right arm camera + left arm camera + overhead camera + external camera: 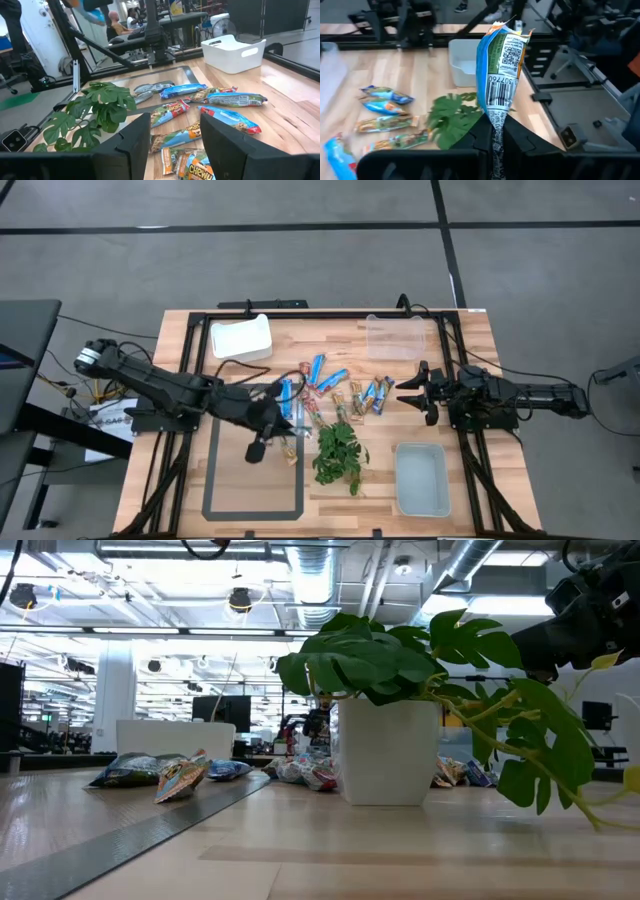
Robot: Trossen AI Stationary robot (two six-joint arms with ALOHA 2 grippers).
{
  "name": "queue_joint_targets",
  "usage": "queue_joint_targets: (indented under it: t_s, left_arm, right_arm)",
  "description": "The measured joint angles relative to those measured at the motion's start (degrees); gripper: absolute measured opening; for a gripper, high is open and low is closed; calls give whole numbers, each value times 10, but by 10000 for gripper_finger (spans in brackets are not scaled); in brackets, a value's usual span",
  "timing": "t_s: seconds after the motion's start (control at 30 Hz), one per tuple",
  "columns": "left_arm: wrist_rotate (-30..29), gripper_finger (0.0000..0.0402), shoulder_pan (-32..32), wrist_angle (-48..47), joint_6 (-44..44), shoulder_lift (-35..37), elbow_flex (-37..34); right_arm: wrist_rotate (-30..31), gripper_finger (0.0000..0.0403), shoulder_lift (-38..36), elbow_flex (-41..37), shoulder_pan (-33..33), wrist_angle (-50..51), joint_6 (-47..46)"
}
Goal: Pick and place Granola Bars by type
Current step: Put the yellow granola bar into the white bin
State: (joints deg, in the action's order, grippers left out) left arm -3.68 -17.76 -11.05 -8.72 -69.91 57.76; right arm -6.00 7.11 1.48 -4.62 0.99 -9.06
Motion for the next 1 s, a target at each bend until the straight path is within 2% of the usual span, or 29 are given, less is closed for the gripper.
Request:
queue_joint_targets:
  t_s: [0.17, 0.37, 0.73, 0.87, 1.0]
  left_arm:
    - [0, 19, 80, -19, 27, -3, 0]
    - [-28, 20, 223, -30, 84, -5, 0]
    - [-91, 19, 476, -176, 89, -5, 0]
    - [-104, 20, 534, -223, 87, -5, 0]
    - [-103, 20, 560, -260, 85, -5, 0]
  right_arm:
    - [0, 164, 0, 0, 0, 0, 0]
    - [0, 164, 0, 0, 0, 0, 0]
    - [0, 164, 0, 0, 0, -1, 0]
    - [0, 164, 0, 0, 0, -1, 0]
    - [0, 164, 0, 0, 0, -1, 0]
